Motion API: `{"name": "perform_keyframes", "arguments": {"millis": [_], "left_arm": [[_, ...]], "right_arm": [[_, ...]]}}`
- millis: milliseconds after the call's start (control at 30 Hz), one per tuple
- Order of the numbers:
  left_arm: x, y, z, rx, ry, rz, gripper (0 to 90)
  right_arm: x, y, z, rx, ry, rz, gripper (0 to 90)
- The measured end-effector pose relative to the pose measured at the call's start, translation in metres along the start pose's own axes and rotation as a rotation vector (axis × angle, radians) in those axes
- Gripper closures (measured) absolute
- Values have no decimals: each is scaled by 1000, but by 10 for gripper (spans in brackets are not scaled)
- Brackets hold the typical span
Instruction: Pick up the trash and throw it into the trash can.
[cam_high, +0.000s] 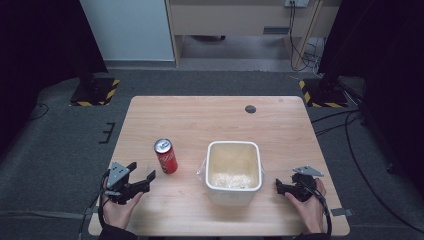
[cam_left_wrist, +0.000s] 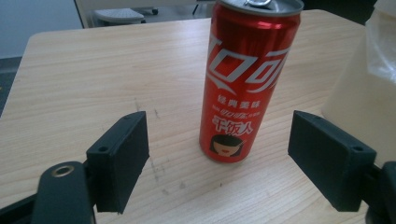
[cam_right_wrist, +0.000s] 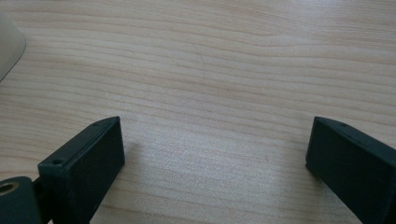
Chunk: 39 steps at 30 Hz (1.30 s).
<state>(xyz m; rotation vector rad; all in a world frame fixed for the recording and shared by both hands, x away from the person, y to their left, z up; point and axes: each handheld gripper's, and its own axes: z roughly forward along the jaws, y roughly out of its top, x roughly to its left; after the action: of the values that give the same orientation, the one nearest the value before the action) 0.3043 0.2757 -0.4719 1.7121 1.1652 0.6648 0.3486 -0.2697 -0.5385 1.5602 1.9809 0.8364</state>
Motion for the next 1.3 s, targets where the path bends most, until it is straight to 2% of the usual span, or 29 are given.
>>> {"name": "perform_keyframes", "arguments": {"millis": [333, 767, 967, 1133, 1300], "left_arm": [[-5, 12, -5, -42, -11, 3, 198], [-13, 40, -9, -112, -26, 20, 197], [-16, 52, 3, -126, -31, 28, 191], [-18, 54, 15, -121, -29, 32, 191], [-18, 53, 25, -109, -9, 34, 190]], "right_arm": [[0, 0, 0, 0, 0, 0, 45], [0, 0, 0, -1, 0, -1, 45], [0, 0, 0, 0, 0, 0, 45], [0, 0, 0, 0, 0, 0, 45], [0, 0, 0, 0, 0, 0, 45]]}}
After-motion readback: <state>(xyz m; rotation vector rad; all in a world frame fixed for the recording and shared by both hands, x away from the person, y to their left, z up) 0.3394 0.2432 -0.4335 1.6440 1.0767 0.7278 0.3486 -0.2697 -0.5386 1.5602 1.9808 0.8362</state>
